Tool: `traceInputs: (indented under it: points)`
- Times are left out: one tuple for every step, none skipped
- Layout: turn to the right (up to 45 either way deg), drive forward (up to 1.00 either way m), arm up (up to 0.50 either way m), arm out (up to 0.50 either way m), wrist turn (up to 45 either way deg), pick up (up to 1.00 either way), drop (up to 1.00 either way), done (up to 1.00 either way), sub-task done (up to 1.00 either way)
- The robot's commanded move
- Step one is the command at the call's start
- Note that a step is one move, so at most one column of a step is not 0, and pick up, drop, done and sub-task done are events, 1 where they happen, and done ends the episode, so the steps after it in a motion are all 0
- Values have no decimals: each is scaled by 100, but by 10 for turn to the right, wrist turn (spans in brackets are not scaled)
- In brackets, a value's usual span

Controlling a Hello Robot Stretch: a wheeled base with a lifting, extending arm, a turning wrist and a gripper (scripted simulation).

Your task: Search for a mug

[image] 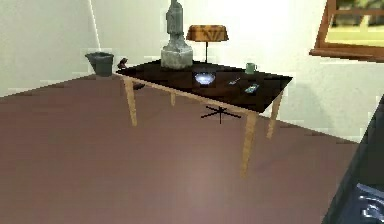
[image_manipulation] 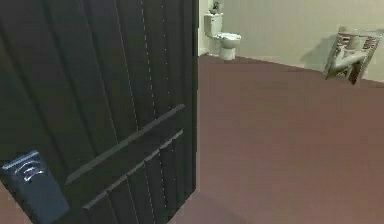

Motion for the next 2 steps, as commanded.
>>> traceInputs:
  points:
    - [0, 40, 0, 0, 0, 0, 0, 0, 0]
    - [450, 0, 0, 0, 0, 0, 0, 0, 0]
